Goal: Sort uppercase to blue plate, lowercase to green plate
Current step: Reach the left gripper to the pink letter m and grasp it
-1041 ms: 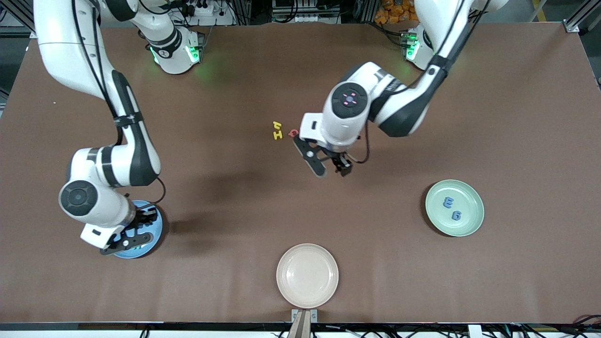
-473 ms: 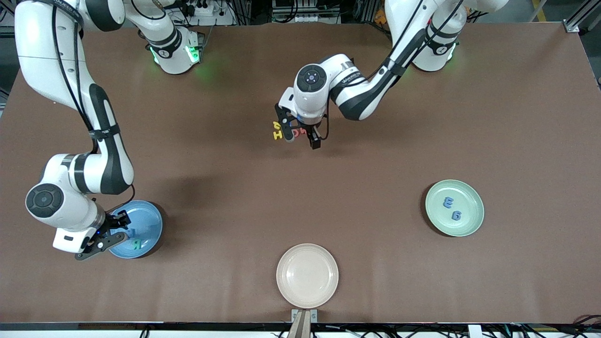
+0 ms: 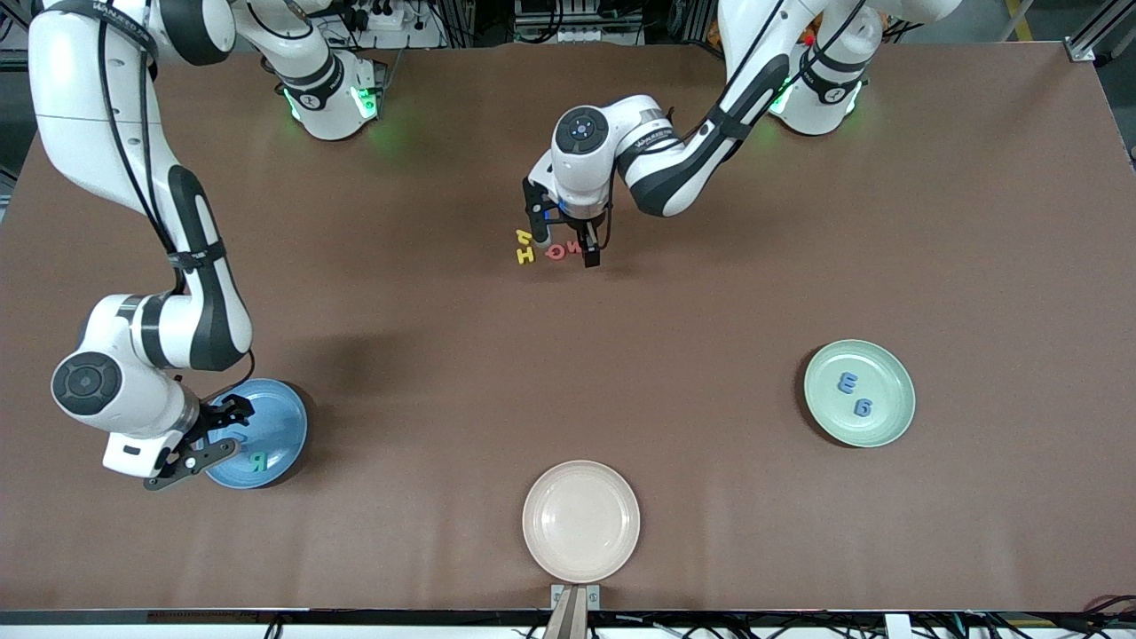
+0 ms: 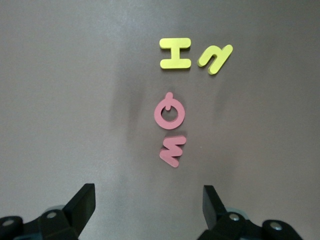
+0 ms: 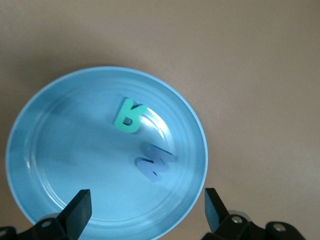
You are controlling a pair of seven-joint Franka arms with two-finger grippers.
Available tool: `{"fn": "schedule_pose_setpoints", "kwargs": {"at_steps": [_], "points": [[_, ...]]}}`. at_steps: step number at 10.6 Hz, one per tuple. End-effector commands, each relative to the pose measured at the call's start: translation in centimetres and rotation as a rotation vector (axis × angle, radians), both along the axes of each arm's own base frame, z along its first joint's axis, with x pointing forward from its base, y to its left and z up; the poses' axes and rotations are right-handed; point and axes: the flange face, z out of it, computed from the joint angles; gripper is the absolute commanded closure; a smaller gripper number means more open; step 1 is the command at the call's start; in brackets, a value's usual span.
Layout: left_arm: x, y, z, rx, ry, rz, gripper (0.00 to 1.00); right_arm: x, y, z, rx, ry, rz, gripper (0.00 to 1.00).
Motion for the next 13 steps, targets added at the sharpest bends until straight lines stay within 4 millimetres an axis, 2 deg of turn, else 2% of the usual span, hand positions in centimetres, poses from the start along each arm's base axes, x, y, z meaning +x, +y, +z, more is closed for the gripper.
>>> {"fn": "schedule_pose_setpoints", "kwargs": {"at_steps": [1,6,8,10,13], "points": [[-0.5,-0.2,-1.0,-0.025,-0.031,-0.024,0.16,-0.1,-0.2,-0.1,0.007,-0.001,0.005,0.00],[-1.5,-1.0,-3.8,-0.028,-0.051,-0.058,0.17,-0.1,-0.4,-0.5,0.008,0.004,0.003,0.00],[-1.9,-1.0,-5.1,0.001,-0.081,-0.075,0.25,-0.1,-0.4,-0.5,0.008,0.003,0.003,0.00],[-2.9,-1.7,-5.7,0.002,-0.085,-0.065,0.26,-0.2,-0.4,-0.7,0.008,0.006,0.005,0.00],[-3.1,-1.9,-6.4,-0.003,-0.081,-0.052,0.27,-0.2,-0.4,-0.7,0.008,0.006,0.005,0.00]]}}
